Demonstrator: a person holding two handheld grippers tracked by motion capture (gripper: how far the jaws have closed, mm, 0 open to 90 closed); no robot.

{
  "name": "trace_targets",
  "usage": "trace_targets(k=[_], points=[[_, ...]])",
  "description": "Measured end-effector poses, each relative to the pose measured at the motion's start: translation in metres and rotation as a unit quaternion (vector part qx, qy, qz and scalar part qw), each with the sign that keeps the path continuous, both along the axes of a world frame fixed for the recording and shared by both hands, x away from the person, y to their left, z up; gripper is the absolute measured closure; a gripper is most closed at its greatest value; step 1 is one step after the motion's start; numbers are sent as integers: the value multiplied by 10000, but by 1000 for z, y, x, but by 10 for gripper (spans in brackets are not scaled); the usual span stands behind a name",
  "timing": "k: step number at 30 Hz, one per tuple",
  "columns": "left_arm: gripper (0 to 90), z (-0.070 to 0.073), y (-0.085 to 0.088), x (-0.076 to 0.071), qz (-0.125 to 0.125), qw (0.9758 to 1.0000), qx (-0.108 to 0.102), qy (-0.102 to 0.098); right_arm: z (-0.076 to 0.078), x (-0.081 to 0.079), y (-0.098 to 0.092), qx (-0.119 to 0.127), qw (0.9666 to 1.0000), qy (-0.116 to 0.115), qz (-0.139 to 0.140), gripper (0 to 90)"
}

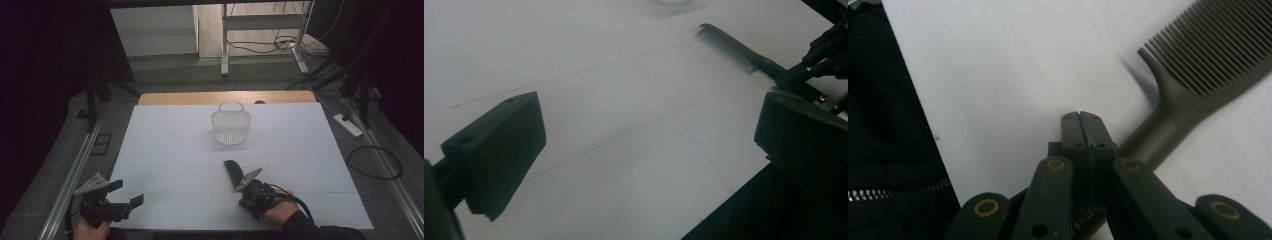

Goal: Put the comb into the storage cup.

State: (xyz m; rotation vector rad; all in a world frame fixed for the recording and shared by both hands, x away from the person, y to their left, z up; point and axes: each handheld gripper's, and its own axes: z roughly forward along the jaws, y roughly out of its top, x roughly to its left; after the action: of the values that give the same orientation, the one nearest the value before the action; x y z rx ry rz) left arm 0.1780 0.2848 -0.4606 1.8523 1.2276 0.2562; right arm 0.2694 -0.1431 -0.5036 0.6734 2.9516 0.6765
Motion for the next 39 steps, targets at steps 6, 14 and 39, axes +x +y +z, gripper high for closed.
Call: trace_targets(k=[6,14,39], points=[[7,0,0,0,-4,10000,5,0,1,3,-5,-40,10000,-5,-80,895],[8,0,0,0,-5,10000,10,2,2,10,-16,-141,9996,-36,-237,894],[8,0,0,1,1,10000,-3,10,5,36,-47,-267,9965,-108,-781,876]])
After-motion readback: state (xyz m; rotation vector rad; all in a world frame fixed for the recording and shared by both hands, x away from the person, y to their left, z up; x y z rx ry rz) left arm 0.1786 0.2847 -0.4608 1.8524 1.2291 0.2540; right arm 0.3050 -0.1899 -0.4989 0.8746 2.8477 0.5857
